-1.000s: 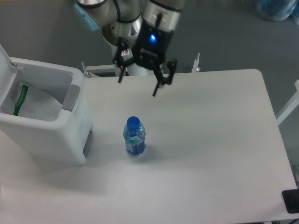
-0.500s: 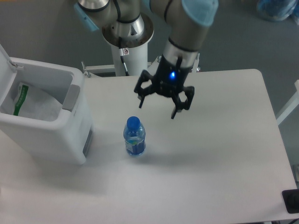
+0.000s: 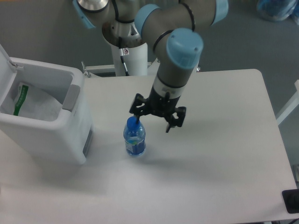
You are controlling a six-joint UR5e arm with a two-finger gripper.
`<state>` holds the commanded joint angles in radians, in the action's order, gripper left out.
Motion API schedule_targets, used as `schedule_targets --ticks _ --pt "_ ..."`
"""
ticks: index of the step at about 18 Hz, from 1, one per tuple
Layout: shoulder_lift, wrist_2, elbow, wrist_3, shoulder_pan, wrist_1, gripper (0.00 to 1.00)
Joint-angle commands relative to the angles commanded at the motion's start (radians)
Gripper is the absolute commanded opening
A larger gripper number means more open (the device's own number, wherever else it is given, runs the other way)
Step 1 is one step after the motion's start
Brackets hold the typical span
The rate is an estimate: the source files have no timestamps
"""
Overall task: Place the trash in the trash can
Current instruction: 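Move the open gripper over the blue-capped water bottle, then lower the gripper around the bottle cap and close it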
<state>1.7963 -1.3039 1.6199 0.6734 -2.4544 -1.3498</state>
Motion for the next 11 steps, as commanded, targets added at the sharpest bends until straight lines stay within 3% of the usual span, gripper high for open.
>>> schedule_targets --ticks 4,11 --pt "-0.006 0.0 0.009 -0.002 0.028 -0.035 1.0" --pt "0.002 -0.024 0.011 -0.011 0.038 -0.025 0.99"
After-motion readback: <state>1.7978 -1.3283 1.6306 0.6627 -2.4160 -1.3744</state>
